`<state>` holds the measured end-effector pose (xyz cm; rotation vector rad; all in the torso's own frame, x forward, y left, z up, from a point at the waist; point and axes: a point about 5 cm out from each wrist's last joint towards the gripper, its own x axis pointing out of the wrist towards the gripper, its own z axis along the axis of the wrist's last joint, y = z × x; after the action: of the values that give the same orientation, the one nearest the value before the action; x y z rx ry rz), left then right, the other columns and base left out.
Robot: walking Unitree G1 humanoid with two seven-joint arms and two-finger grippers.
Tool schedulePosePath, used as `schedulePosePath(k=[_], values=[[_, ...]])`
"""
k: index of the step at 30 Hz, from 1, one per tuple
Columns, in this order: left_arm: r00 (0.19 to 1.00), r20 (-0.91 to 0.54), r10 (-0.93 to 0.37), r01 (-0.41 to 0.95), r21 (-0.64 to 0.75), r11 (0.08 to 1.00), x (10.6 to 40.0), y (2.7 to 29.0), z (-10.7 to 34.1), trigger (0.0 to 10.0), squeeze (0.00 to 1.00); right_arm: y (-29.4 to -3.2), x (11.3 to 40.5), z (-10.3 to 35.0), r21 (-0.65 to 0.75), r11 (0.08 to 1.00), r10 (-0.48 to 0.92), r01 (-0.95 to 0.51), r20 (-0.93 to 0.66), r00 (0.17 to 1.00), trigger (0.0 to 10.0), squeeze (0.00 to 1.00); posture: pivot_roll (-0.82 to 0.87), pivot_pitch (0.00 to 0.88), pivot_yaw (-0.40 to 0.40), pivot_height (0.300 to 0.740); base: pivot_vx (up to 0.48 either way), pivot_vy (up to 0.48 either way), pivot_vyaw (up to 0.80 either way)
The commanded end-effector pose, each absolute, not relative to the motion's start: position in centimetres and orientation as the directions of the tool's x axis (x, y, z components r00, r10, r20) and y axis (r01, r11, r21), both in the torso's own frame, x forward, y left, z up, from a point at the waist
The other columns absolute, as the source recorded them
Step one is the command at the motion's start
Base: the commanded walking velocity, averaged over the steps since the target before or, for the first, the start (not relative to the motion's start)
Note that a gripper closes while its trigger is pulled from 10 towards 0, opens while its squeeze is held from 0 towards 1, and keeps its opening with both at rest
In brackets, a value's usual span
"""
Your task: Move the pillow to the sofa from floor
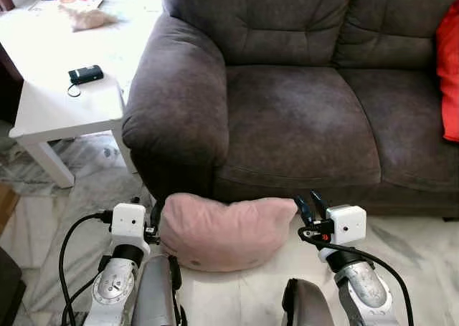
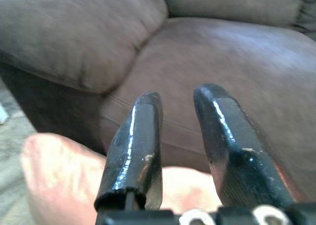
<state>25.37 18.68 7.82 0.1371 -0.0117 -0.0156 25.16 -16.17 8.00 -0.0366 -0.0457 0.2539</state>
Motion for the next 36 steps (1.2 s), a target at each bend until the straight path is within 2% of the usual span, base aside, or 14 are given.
schedulePosePath(k=[1,14,23,30,36], values=[[1.0,-0.012,-0.012,0.013,0.135,0.991,25.3,18.6,7.5,10.0,0.0,-16.6,24.8,7.5,-0.035,0.971,0.238,-0.237,0.022,0.971,10.0,0.0,-0.01,0.128,-0.067,0.552,0.247,0.0,0.0],[1.0,-0.012,-0.016,0.018,0.141,0.99,25.4,18.5,7.5,10.0,0.0,-16.5,24.9,7.5,-0.053,0.967,0.252,-0.25,0.019,0.968,10.0,0.0,-0.01,0.128,-0.066,0.552,0.265,0.0,0.0],[0.998,-0.024,-0.052,0.055,0.135,0.989,25.5,18.1,7.3,10.0,0.0,-16.4,24.8,7.3,-0.026,0.966,0.257,-0.257,0.018,0.966,10.0,0.0,-0.01,0.129,-0.066,0.552,0.091,0.0,0.54],[0.979,-0.195,-0.061,0.074,0.059,0.996,24.8,18.5,4.3,10.0,0.0,-16.6,24.7,7.1,-0.031,0.967,0.253,-0.253,0.001,0.967,10.0,0.0,-0.01,0.131,-0.067,0.552,0.0,0.0,0.0],[0.953,-0.288,-0.096,0.122,0.075,0.99,24.6,18.7,2.6,10.0,0.0,-16.7,24.8,7.0,-0.028,0.967,0.251,-0.251,0.0,0.968,10.0,0.0,-0.01,0.132,-0.069,0.552,0.0,0.0,0.0]])
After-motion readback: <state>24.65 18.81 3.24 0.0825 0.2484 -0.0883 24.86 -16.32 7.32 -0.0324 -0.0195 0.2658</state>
